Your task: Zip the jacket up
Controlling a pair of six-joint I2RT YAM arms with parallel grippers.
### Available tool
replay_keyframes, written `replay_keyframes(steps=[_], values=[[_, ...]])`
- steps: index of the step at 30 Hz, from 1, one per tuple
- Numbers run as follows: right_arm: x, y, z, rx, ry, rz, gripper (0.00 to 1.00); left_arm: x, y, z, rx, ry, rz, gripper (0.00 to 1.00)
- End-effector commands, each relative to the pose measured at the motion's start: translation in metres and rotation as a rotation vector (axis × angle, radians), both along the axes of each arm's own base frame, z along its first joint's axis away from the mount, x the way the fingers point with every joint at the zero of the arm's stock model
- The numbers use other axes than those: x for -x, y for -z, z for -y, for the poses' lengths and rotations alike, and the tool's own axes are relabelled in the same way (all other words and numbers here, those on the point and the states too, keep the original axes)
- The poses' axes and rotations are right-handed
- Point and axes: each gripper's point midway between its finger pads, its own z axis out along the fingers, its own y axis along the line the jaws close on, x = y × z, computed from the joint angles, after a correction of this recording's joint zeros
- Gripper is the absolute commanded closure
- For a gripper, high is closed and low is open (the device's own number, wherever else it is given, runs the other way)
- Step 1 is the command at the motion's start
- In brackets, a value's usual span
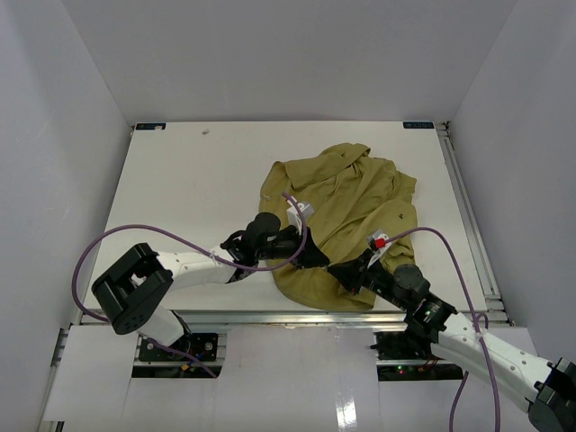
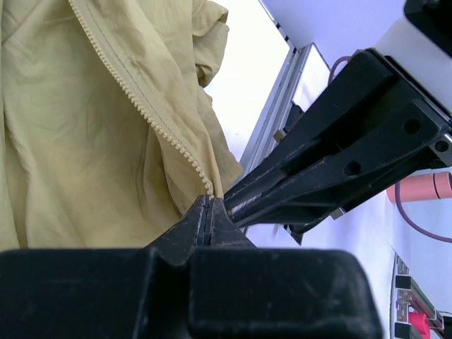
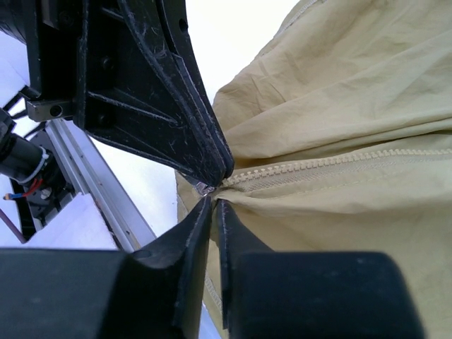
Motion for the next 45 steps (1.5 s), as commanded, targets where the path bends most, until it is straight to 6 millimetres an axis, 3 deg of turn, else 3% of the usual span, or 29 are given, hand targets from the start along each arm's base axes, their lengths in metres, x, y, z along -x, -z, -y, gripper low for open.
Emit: replay_keyframes(steps=[1,3,6,17,28,39,45], values=[[-0.004,-0.021,0.000,-0.059,0.023,0.021,0.68,0.004,-0.022,0.004,0.073,0.039,0.034,1.00],[-0.006,-0.021,0.002,-0.077,0.049,-0.002,0.58,0.006,-0.023,0.004,0.082,0.046,0.034,1.00],[-0.011,-0.021,0.004,-0.081,0.083,-0.014,0.55,0.007,-0.025,0.004,0.094,0.056,0.033,1.00],[-0.017,-0.017,0.011,-0.072,0.131,-0.009,0.56,0.009,-0.028,0.003,0.112,0.065,0.041,1.00],[-0.010,-0.028,0.006,-0.120,0.076,0.042,0.56,0.011,-0.032,0.002,0.143,0.071,0.044,1.00],[-0.010,-0.027,0.004,-0.136,0.068,0.058,0.63,0.017,-0.039,0.000,0.189,0.083,0.038,1.00],[-0.005,-0.025,0.002,-0.146,0.041,0.064,0.77,0.015,-0.039,-0.003,0.183,0.069,0.042,1.00]])
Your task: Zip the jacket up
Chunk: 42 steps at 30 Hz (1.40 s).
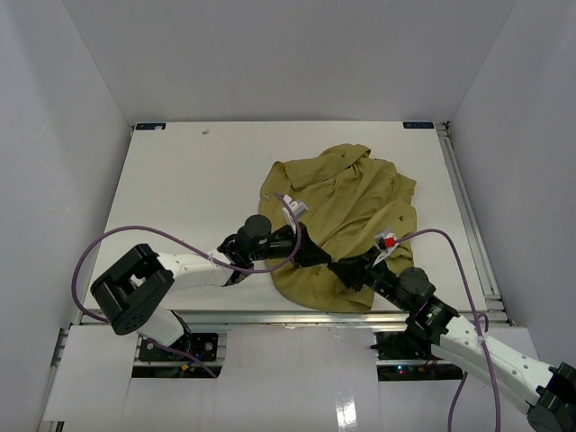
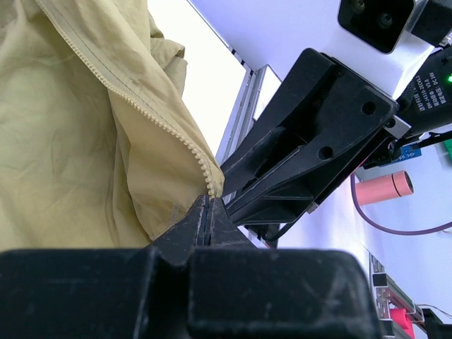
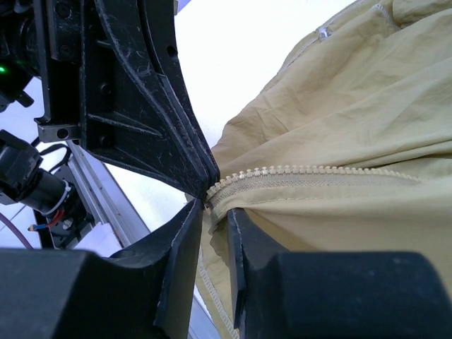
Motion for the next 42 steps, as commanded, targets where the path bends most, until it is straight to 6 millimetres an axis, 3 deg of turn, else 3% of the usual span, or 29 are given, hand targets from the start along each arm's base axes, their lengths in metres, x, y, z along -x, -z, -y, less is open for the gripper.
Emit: replay_keyframes(steps=[1,3,11,16,18,21,27,32,33,34,39,42], values=[[0.003,-0.005,-0.001,-0.044,-0.016,0.049,0.77,0.008,-0.016,-0.004,0.040,0.027,0.025,1.00],[0.002,-0.007,0.000,-0.051,-0.012,0.055,0.78,0.008,-0.015,-0.005,0.037,0.025,0.025,1.00],[0.004,-0.010,-0.001,-0.060,-0.021,0.059,0.66,0.005,-0.012,-0.005,0.033,0.017,0.015,1.00],[0.004,-0.012,0.000,-0.066,-0.022,0.063,0.66,0.005,-0.013,-0.005,0.031,0.015,0.018,1.00],[0.004,-0.013,0.000,-0.069,-0.019,0.066,0.68,0.004,-0.011,-0.006,0.025,0.008,0.019,1.00],[0.005,0.004,0.003,-0.052,-0.011,0.043,0.73,0.002,-0.010,-0.008,0.020,-0.002,0.023,1.00],[0.003,0.006,0.003,-0.036,0.001,0.027,0.81,0.002,-0.012,-0.008,0.030,0.001,0.021,1.00],[0.003,0.020,0.004,0.012,0.000,-0.006,0.79,0.002,-0.014,-0.007,0.036,0.004,0.020,1.00],[0.001,0.005,0.001,-0.007,-0.001,0.011,0.78,0.002,-0.015,-0.007,0.037,0.005,0.021,1.00],[0.001,0.002,0.001,-0.007,-0.002,0.013,0.78,0.002,-0.015,-0.007,0.037,0.005,0.020,1.00],[0.001,0.004,0.001,0.015,-0.004,0.002,0.77,0.002,-0.017,-0.006,0.043,0.011,0.018,1.00],[0.000,0.004,0.001,0.017,-0.001,0.000,0.82,0.003,-0.016,-0.005,0.044,0.015,0.014,1.00]])
